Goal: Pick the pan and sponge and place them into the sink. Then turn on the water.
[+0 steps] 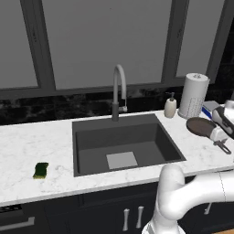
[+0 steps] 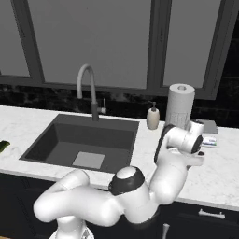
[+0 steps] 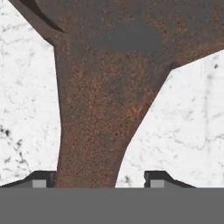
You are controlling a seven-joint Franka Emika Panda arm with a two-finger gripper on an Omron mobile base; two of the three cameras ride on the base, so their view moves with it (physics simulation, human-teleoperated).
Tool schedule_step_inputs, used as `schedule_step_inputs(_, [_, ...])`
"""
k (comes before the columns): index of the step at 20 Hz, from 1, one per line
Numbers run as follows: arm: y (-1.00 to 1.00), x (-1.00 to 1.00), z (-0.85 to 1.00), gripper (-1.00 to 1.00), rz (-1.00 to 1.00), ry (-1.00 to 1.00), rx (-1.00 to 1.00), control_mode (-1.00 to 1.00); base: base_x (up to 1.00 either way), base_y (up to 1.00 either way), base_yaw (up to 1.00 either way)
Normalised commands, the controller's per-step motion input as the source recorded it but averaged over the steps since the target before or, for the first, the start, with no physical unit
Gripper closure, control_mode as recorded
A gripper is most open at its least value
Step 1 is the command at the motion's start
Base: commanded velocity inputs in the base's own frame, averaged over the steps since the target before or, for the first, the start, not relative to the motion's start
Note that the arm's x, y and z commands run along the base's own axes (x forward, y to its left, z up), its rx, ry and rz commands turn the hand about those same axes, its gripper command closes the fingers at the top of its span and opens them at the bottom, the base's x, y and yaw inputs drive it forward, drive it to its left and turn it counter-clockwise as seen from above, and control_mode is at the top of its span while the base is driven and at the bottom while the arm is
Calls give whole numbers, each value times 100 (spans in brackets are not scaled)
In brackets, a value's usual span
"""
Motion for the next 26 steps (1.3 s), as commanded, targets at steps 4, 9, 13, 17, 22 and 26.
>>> schedule_step_inputs(4, [43, -1, -91, 100, -5, 25, 0, -100, 0, 0, 0])
schedule_step_inputs(9, [56, -18, -99, 100, -6, 24, 0, -100, 0, 0, 0])
schedule_step_inputs(13, [54, -55, -93, 100, -5, 6, 0, -100, 0, 0, 0])
schedule_step_inputs(17, [56, -74, -78, 100, -6, -3, 0, -100, 0, 0, 0])
schedule_step_inputs(22, [52, -92, -46, 100, -14, -32, 0, -100, 0, 0, 0])
schedule_step_inputs(26, [49, -44, -10, 100, -13, -38, 0, -100, 0, 0, 0])
